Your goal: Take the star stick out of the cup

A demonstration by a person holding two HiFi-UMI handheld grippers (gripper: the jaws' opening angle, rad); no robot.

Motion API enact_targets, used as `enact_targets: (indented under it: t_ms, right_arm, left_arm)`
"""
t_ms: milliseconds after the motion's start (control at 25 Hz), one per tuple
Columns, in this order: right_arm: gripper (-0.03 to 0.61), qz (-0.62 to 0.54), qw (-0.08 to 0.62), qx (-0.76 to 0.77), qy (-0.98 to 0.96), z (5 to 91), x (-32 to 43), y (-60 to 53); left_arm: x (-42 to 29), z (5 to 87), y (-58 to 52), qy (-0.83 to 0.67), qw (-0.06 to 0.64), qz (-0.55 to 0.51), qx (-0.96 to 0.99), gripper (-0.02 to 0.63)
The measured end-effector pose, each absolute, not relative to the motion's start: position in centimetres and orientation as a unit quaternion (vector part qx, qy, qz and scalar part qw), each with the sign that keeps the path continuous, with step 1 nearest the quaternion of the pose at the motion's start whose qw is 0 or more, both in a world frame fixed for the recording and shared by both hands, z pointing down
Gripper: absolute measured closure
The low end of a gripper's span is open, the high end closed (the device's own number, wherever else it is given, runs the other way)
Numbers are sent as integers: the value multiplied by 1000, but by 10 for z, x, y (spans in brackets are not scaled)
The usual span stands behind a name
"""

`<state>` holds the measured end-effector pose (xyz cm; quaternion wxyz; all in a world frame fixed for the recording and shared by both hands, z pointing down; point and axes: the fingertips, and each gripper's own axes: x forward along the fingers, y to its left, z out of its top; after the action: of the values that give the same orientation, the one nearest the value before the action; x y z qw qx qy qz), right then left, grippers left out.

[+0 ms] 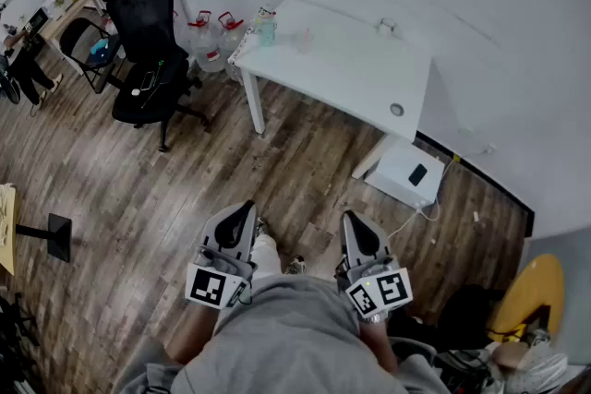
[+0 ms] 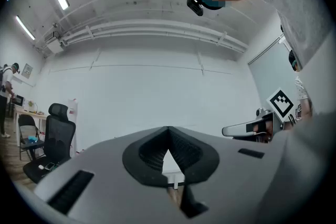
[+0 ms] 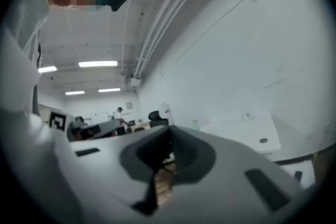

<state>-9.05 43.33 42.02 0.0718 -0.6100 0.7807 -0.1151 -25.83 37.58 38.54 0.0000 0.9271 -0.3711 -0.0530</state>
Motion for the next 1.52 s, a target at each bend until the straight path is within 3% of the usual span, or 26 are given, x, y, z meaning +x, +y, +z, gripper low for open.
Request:
enact_targets:
  t_ms: [840, 1520]
  right_arm:
    - [543, -135, 65, -618, 772, 432, -85, 409]
    - [543, -143, 73, -655, 738, 432, -64, 301]
  left_arm:
    - [-228, 402, 353, -334, 10, -35, 942, 583]
    - [-207, 398, 233, -299, 16, -39, 953, 583]
